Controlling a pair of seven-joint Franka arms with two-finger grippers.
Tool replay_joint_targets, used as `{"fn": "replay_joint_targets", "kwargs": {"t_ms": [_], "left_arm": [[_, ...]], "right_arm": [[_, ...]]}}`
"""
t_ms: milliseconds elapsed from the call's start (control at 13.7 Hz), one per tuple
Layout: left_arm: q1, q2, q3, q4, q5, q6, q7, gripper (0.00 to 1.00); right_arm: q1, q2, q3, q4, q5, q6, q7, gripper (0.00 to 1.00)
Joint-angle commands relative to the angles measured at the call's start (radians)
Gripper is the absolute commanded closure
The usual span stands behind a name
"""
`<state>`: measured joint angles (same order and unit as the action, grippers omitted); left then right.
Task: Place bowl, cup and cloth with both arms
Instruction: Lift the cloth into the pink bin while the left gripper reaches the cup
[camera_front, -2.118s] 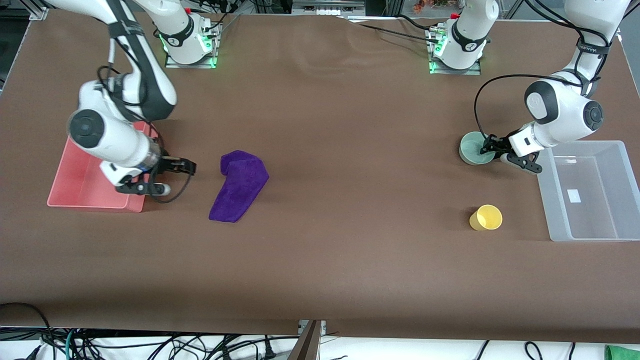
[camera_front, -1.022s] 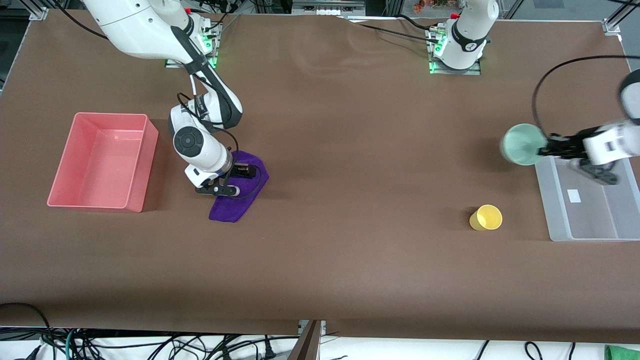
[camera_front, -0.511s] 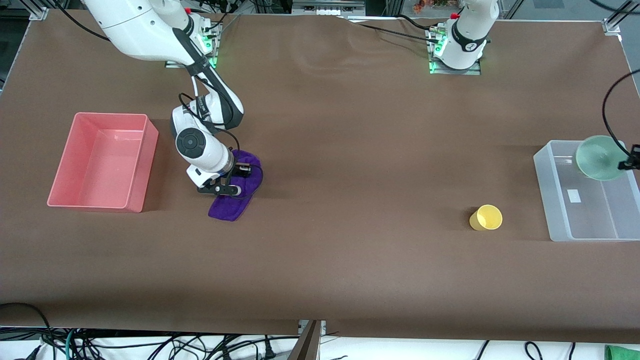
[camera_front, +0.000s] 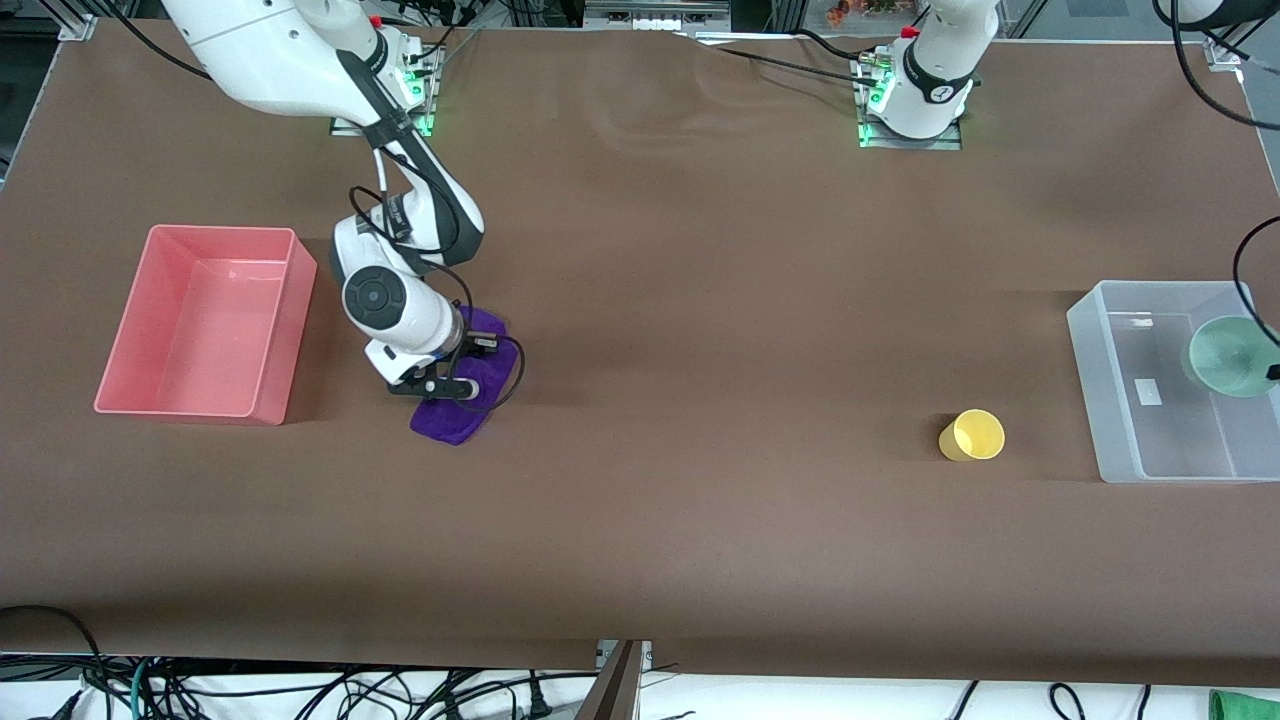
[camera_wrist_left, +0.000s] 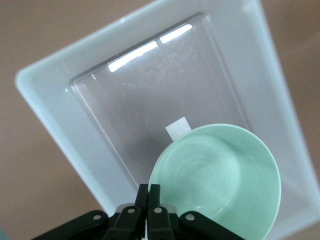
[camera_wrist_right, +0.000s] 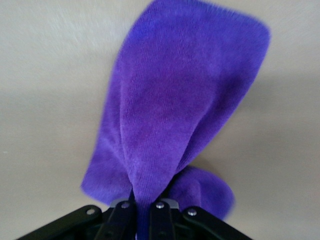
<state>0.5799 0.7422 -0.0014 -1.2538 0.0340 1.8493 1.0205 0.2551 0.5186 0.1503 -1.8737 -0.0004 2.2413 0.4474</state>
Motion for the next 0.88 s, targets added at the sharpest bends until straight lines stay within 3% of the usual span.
{"fn": "replay_joint_targets", "kwargs": {"t_ms": [0, 219, 438, 511, 584, 657, 803], "left_arm": [[0.018, -0.004, -0.012, -0.139, -0.132, 0.124, 0.062, 1.0], [0.024, 0.02, -0.012, -0.203, -0.146, 0.254, 0.128, 1.0], [0.018, 0.025, -0.012, -0.203, -0.144, 0.257, 0.138, 1.0], [0.011, 0.025, -0.012, -0.205, -0.144, 0.255, 0.136, 0.81], [0.0, 0.025, -0.012, -0.203, -0.143, 0.254, 0.138, 0.23], [0.003, 0.02, -0.012, -0.199, -0.143, 0.255, 0.141, 0.0], [-0.002, -0.027, -0.011, -0.191, -0.14, 0.233, 0.133, 0.0]], "right_arm": [[-0.017, -0.031, -0.038, 0.097, -0.001, -0.17, -0.093, 1.0], [-0.04, -0.061, -0.112, 0.145, 0.0, -0.302, -0.275, 1.0], [-0.062, -0.097, -0.167, 0.206, -0.001, -0.457, -0.41, 1.0], [-0.063, -0.106, -0.199, 0.234, -0.001, -0.52, -0.47, 1.0], [-0.063, -0.117, -0.234, 0.254, -0.001, -0.572, -0.527, 1.0], [-0.063, -0.132, -0.267, 0.269, -0.001, -0.63, -0.577, 1.0], [-0.063, -0.163, -0.334, 0.275, -0.019, -0.725, -0.669, 1.0]]}}
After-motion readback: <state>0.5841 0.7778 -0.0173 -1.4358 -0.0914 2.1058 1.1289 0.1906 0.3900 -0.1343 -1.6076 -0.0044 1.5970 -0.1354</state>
